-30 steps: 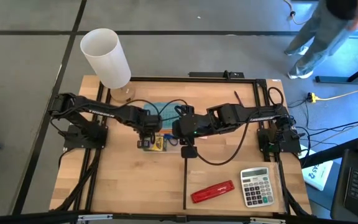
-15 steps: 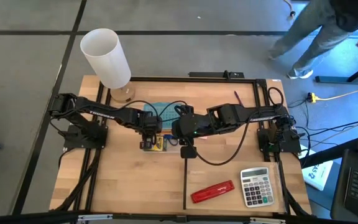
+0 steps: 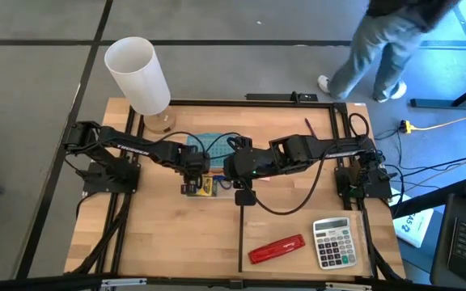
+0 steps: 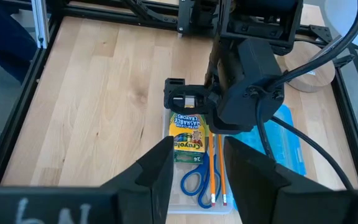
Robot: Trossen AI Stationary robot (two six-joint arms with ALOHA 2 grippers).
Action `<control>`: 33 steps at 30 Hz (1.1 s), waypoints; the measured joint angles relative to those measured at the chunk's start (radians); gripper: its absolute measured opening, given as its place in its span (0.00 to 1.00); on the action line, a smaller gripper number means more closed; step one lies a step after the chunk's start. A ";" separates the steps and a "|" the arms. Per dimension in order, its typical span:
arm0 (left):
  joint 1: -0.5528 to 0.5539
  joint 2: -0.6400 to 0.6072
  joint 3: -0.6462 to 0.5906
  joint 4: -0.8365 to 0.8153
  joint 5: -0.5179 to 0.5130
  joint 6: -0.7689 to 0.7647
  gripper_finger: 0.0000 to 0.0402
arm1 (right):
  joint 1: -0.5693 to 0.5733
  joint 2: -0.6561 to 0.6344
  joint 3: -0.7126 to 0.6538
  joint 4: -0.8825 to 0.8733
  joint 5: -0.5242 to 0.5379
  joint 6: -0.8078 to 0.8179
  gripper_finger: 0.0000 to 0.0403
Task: Pack school essentials
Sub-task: Put the orange pencil into the blue supply box, then put the violet pen into the blue supply box
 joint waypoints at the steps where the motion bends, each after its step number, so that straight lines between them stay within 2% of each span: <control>1: 0.000 0.000 0.000 0.004 0.000 0.000 0.10 | 0.000 0.000 0.000 0.000 0.000 0.000 0.35; 12: 0.000 0.000 0.000 0.057 0.000 -0.045 0.26 | 0.000 0.000 0.000 0.000 0.000 0.000 0.35; 18: 0.000 0.000 0.049 -0.024 0.011 -0.123 0.26 | 0.000 0.000 0.000 0.008 0.000 -0.002 0.35; 23: 0.000 0.000 0.122 -0.071 0.011 -0.124 0.27 | 0.000 0.000 0.000 0.042 -0.002 0.001 0.35; 28: -0.011 0.000 0.180 -0.084 0.011 -0.124 0.27 | -0.001 0.000 0.000 0.055 -0.050 0.131 0.35; 33: -0.033 0.000 0.191 -0.091 0.012 -0.119 0.27 | -0.016 -0.013 0.000 -0.119 -0.053 0.281 0.35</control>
